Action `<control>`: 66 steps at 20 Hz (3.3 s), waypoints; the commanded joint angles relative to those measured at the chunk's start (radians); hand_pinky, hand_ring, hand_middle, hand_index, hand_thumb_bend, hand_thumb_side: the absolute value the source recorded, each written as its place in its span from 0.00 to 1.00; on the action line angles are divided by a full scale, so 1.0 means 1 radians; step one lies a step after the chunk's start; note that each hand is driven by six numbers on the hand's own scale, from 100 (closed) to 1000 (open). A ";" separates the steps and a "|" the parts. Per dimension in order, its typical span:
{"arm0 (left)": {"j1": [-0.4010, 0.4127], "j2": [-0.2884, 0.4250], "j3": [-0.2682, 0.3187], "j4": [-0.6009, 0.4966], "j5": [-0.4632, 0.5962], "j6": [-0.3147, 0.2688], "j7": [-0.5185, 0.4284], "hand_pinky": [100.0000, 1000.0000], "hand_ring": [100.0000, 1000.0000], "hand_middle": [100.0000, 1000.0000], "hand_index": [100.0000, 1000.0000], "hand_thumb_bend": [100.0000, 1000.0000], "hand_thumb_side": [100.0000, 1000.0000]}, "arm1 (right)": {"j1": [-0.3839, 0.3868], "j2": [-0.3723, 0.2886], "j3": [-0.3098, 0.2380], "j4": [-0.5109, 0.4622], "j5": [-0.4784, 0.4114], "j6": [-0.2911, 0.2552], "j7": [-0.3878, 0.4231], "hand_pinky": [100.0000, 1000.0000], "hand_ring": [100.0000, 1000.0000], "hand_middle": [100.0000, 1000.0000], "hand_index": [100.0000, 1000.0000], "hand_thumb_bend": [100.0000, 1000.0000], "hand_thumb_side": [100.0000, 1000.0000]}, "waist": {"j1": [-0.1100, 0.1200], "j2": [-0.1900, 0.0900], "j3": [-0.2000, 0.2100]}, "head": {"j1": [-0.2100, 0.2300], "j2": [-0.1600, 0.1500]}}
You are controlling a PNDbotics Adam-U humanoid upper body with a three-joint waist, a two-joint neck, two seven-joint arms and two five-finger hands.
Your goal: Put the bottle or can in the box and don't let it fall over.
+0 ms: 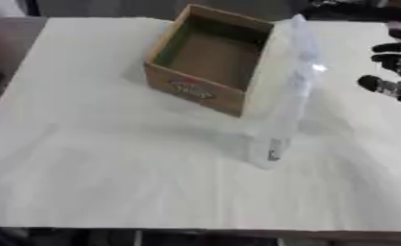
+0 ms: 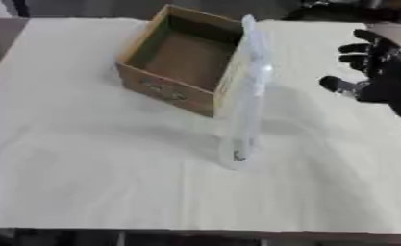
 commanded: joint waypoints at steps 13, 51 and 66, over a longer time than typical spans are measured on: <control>-0.007 0.022 0.013 -0.017 0.005 -0.003 0.000 0.81 0.71 0.68 0.77 0.91 0.04 | 0.081 -0.050 0.053 -0.216 -0.048 0.020 0.077 0.98 0.85 0.77 0.99 0.63 0.00 | 0.004 -0.014 -0.005 | -0.006 -0.013; -0.014 0.006 0.012 -0.020 0.016 -0.009 -0.010 0.81 0.71 0.68 0.77 0.91 0.04 | -0.019 0.154 0.200 -0.093 -0.010 0.062 0.225 0.98 0.85 0.77 0.97 0.60 0.00 | 0.022 0.017 0.018 | -0.019 -0.027; -0.012 0.000 0.017 -0.018 0.020 -0.013 -0.007 0.81 0.71 0.68 0.77 0.90 0.05 | -0.051 0.213 0.236 -0.072 0.001 0.071 0.259 0.98 0.85 0.76 0.97 0.60 0.00 | 0.023 0.022 0.023 | -0.021 -0.035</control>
